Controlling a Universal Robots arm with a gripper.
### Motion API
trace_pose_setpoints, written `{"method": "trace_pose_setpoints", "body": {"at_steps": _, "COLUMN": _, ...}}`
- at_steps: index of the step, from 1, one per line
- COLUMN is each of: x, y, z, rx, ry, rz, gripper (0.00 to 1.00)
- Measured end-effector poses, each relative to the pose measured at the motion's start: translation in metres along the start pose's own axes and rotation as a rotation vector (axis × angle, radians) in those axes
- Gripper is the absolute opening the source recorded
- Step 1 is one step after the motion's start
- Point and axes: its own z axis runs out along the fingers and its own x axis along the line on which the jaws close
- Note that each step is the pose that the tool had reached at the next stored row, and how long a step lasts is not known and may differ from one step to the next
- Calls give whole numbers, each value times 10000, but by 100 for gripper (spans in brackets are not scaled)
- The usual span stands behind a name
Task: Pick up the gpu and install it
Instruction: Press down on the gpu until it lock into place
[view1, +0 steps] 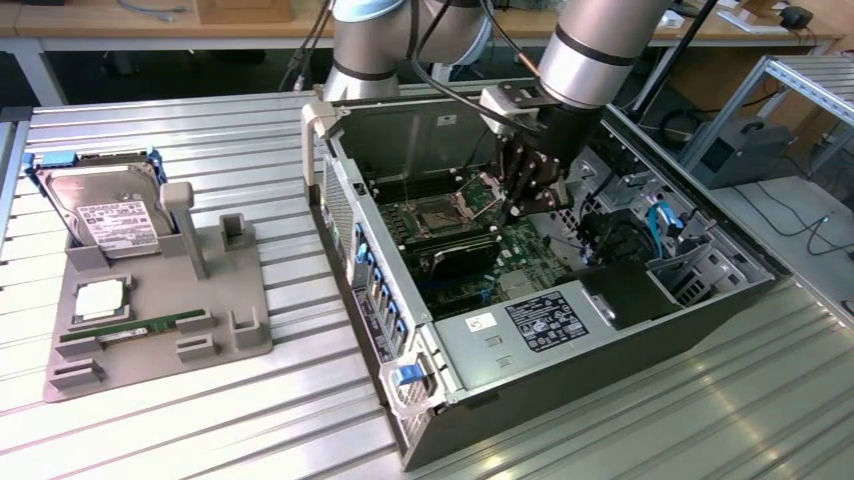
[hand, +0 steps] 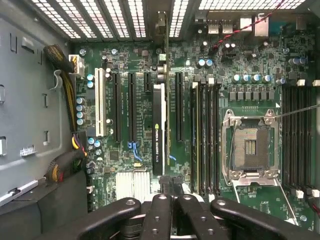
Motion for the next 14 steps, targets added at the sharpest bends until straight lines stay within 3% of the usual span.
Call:
{"method": "trace_pose_setpoints", "body": {"at_steps": 2, "x": 0, "y": 36, "z": 4, "rx": 0, "ry": -2, "rz": 0, "gripper": 11}}
{"method": "trace_pose_setpoints", "body": {"at_steps": 3, "x": 2, "y": 159, "z": 19, "rx": 9, "ry": -3, "rz": -1, "gripper": 11}}
{"method": "trace_pose_setpoints", "body": {"at_steps": 5, "x": 3, "y": 304, "z": 42, "rx": 20, "ry": -1, "rz": 0, "gripper": 11}}
{"method": "trace_pose_setpoints", "body": {"at_steps": 9, "x": 7, "y": 736, "z": 130, "rx": 44, "ry": -1, "rz": 1, "gripper": 11}}
{"method": "trace_pose_setpoints", "body": {"at_steps": 14, "x": 9, "y": 902, "z": 238, "rx": 44, "ry": -1, "rz": 0, "gripper": 11}}
